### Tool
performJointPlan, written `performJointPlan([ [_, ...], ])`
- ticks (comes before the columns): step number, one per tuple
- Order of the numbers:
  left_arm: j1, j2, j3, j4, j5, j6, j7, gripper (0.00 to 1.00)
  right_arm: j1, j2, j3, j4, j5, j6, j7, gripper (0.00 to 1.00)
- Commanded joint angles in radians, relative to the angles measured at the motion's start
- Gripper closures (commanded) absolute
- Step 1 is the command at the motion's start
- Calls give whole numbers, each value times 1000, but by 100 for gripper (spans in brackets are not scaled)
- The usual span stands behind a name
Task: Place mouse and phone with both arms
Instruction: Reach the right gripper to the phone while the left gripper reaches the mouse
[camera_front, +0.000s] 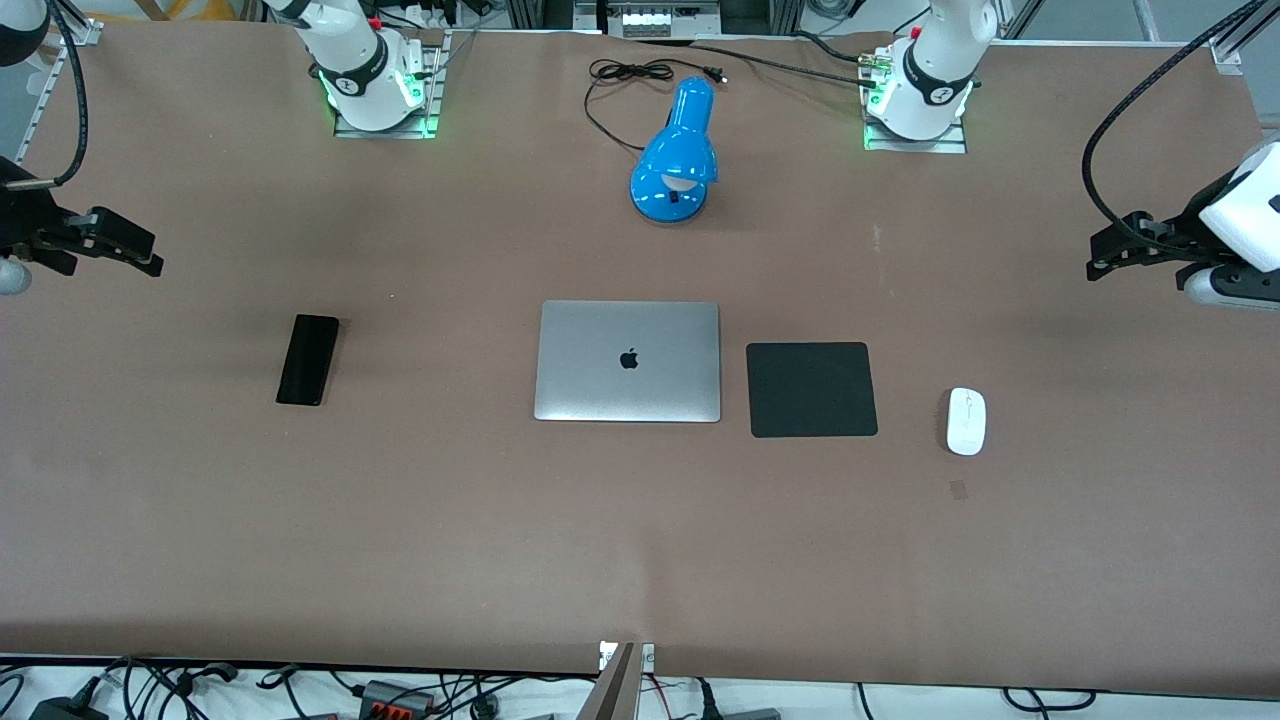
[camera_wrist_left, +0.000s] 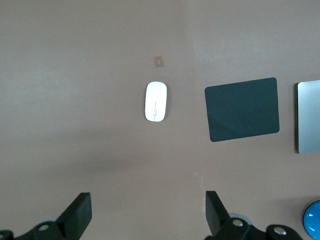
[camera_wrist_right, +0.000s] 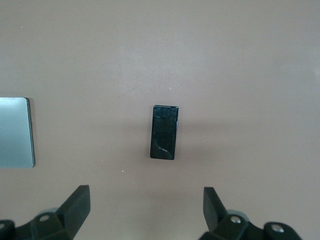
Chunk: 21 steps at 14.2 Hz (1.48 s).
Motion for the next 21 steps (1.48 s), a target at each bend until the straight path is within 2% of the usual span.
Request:
performJointPlan([
  [1,7,-16,4,-11,-26,-8,18,0,-7,-16,7,-16,2,0,-13,0],
  [5,6,17,4,6,-21,-4,9,0,-7,-8,8,-15,1,6,-13,0],
  [7,7,96,1,71,-14,-4,12,0,-6,25,8,-7,-1,0,-14,0],
  [11,21,263,9,86,-17,6,18,0,-4,114,8,-10,-10,20,3,0],
  [13,19,349,9,86,-15,17,17,0,-10,168,7,-33,-22,80,3,0],
  [16,16,454,7,76,32,109,18,0,-18,244,1,-90,-48,187,3,0],
  [21,4,573,7,75,40,186,19,0,-50,346,-4,-237,-48,439,4,0],
])
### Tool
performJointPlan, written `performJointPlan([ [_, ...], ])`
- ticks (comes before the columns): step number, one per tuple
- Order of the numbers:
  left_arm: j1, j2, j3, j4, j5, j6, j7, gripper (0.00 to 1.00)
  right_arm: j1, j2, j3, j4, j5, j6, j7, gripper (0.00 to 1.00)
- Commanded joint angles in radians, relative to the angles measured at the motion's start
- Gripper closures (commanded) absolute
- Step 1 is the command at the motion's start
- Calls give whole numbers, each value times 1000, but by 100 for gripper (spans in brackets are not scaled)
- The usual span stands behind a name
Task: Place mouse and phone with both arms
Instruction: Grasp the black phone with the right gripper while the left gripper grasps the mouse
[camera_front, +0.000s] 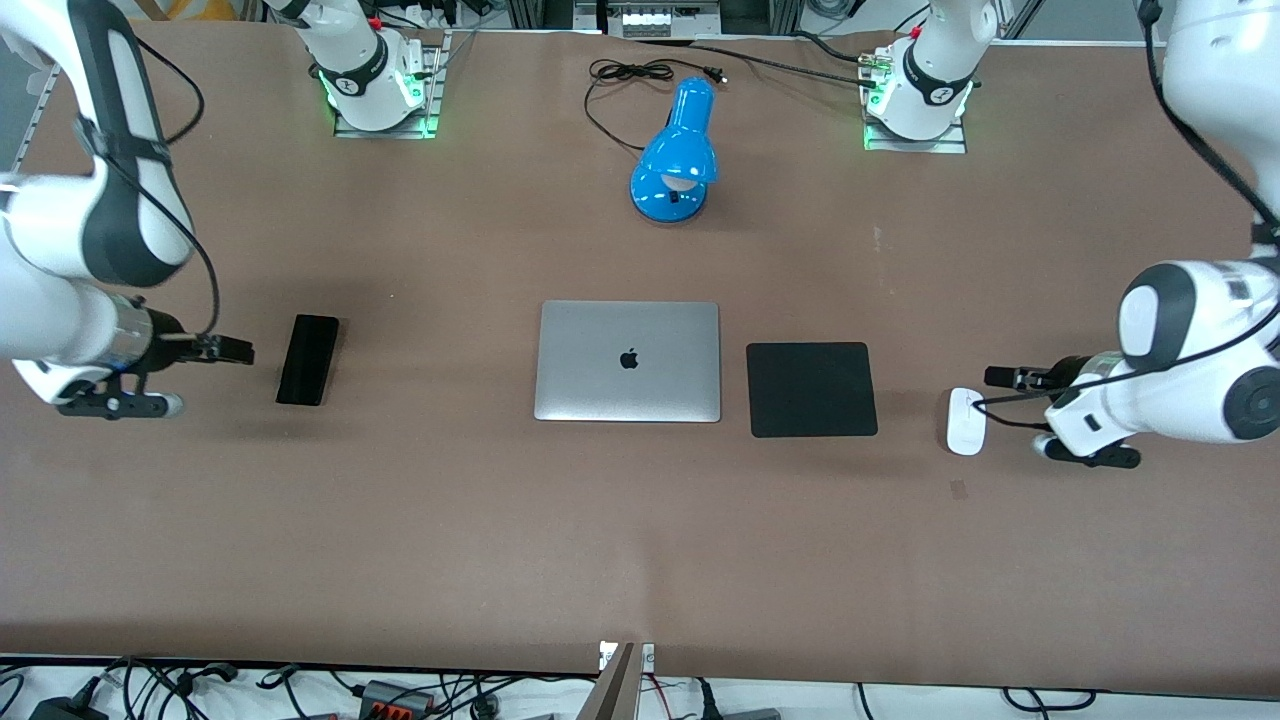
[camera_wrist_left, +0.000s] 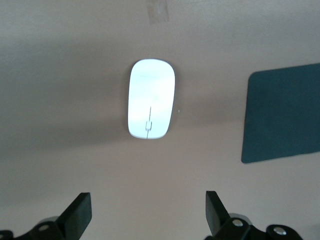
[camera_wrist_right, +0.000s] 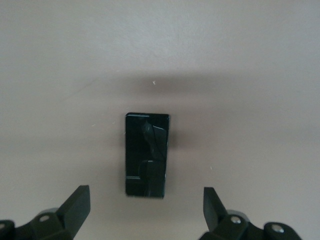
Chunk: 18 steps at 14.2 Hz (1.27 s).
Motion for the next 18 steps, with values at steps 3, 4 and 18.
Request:
performJointPlan([
  [3,-36,88,-1,29,66,79,17,0,-26,74,10,-104,-9,138,40,0],
  [4,-47,100,-3,26,112,108,16,0,-25,84,10,-115,-6,147,51,0],
  [18,-48,195,-3,2,122,213,14,0,2,164,22,-224,2,368,144,0],
])
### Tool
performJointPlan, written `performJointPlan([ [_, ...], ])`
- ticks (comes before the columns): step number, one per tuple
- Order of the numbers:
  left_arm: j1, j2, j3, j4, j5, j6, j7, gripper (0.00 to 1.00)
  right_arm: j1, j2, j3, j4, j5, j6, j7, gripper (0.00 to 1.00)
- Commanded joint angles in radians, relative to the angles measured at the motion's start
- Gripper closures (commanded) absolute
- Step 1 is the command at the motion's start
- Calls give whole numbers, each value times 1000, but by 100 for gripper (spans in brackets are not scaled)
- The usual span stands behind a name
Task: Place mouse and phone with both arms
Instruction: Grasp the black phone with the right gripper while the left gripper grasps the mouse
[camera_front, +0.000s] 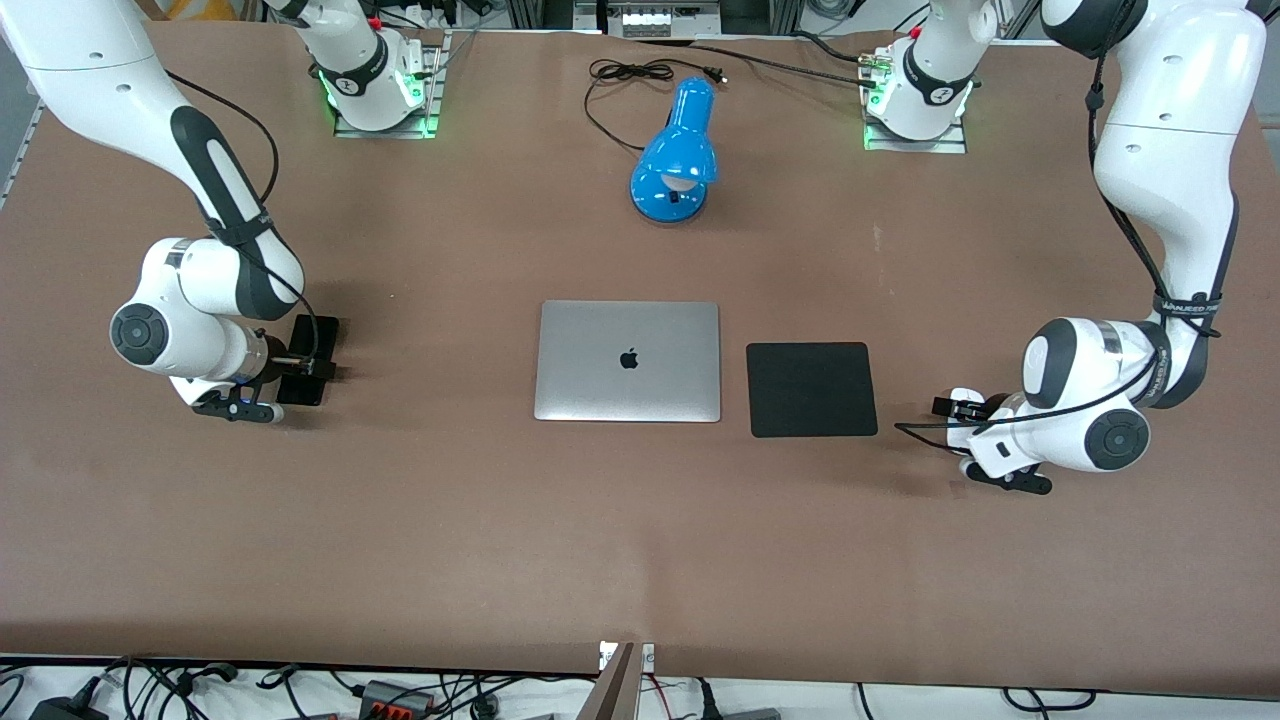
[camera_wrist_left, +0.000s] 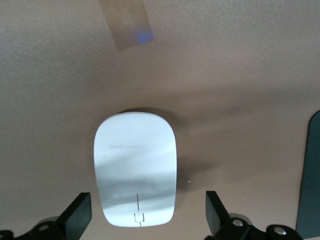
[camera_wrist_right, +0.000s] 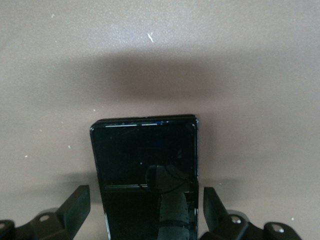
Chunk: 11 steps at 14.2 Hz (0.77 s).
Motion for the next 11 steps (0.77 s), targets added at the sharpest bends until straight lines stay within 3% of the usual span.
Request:
performJointPlan([
  [1,0,3,-1,1,19,6,8,0,8,-8,7,-15,1,5,21,0],
  [2,1,3,-1,1,21,7,8,0,10,-5,5,-17,1,5,19,0],
  [3,1,3,-1,3,21,9,10,10,10,-5,6,-18,1,5,19,0],
  [5,0,3,0,3,21,9,8,41,10,-5,5,-29,1,5,19,0],
  [6,1,2,0,7,21,9,8,54,10,-6,5,-30,1,2,17,5],
  [8,1,-3,-1,17,21,6,7,67,8,-6,5,-30,1,0,17,41],
  [9,1,-9,0,21,21,4,4,68,8,-6,5,-30,1,-1,17,56],
  [10,1,-15,-4,30,19,-2,-2,68,10,-9,5,-30,1,-1,17,68],
  [11,1,-21,-11,38,19,-10,-4,68,10,-12,5,-29,1,-10,17,73],
])
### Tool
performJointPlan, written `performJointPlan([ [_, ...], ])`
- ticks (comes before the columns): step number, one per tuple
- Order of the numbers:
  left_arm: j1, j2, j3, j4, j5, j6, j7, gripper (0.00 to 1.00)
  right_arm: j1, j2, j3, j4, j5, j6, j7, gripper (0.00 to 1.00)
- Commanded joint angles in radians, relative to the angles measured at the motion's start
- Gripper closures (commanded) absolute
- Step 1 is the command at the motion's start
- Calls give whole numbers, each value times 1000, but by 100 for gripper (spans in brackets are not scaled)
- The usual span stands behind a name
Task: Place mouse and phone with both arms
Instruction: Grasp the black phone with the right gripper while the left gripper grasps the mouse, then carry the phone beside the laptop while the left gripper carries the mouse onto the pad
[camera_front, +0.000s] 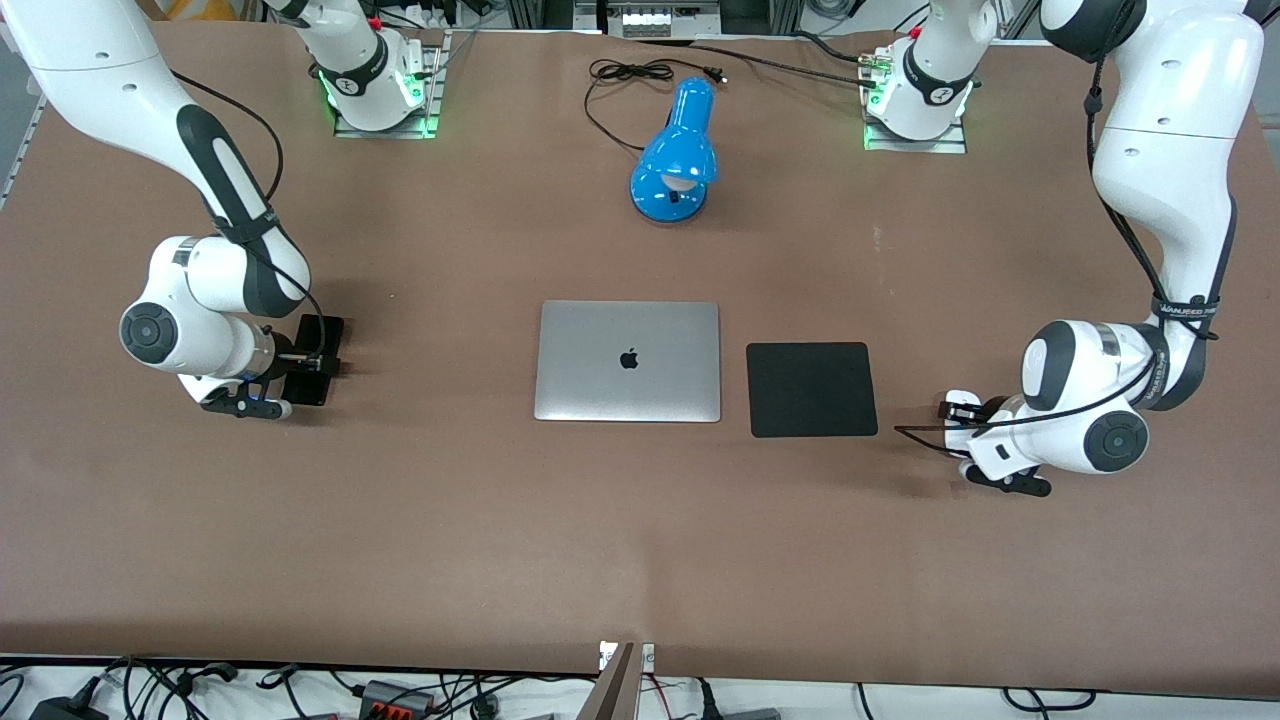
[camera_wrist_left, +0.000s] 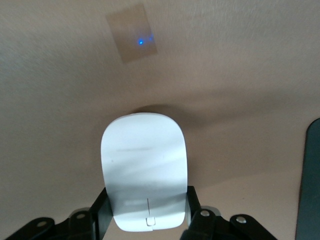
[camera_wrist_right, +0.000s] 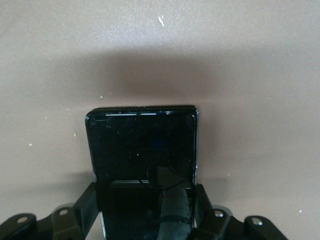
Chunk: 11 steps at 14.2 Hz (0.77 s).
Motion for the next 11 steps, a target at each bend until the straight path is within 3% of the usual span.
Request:
performJointPlan([
  [1,-4,-27,-16,16,17,-34,-19,68,2,-7,6,-4,-1,-24,19,77],
  [6,-111,-47,-54,21,-30,-119,-154,67,98,-80,12,50,3,-84,51,79],
  [11,-136,-42,-96,9,-93,-107,-197,67,301,-42,14,103,51,-73,195,79],
])
